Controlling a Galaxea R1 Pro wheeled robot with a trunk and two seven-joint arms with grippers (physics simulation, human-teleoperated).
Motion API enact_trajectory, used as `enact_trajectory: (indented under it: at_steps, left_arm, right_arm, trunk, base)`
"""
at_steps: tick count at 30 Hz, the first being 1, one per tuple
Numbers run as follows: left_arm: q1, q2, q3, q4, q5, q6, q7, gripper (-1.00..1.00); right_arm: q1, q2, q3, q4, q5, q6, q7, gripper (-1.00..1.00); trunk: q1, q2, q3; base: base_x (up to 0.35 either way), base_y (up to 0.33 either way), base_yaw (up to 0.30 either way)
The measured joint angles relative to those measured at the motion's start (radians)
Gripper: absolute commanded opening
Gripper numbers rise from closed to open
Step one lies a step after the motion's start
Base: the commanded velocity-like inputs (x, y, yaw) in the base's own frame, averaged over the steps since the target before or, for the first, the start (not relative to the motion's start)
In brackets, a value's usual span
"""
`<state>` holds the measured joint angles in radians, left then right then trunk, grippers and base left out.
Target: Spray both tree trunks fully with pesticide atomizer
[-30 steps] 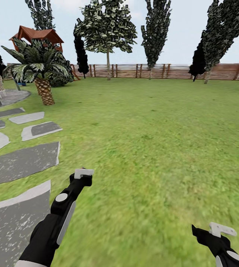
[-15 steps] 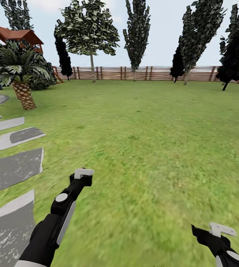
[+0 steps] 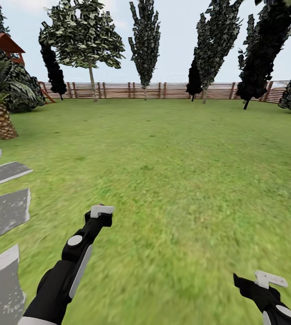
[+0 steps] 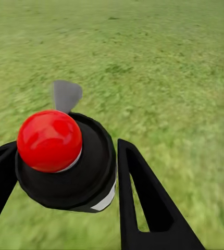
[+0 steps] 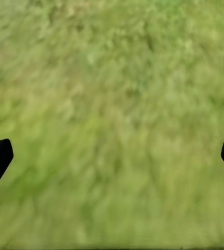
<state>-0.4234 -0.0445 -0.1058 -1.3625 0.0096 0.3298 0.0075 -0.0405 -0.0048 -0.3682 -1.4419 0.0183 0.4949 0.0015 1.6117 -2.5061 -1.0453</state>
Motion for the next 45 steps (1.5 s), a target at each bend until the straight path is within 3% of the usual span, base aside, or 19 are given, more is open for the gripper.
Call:
enact_trajectory:
  at_steps: [45]
  left_arm:
    - [0.0,0.0,0.0,0.0,0.0,-0.001,0.0,-1.0]
  right_arm:
    - [0.001,0.0,0.0,0.0,0.0,0.0,0.0,1.0]
  trunk:
    - [0.0,0.0,0.025]
  base:
    - [0.0,0.0,-0.259]
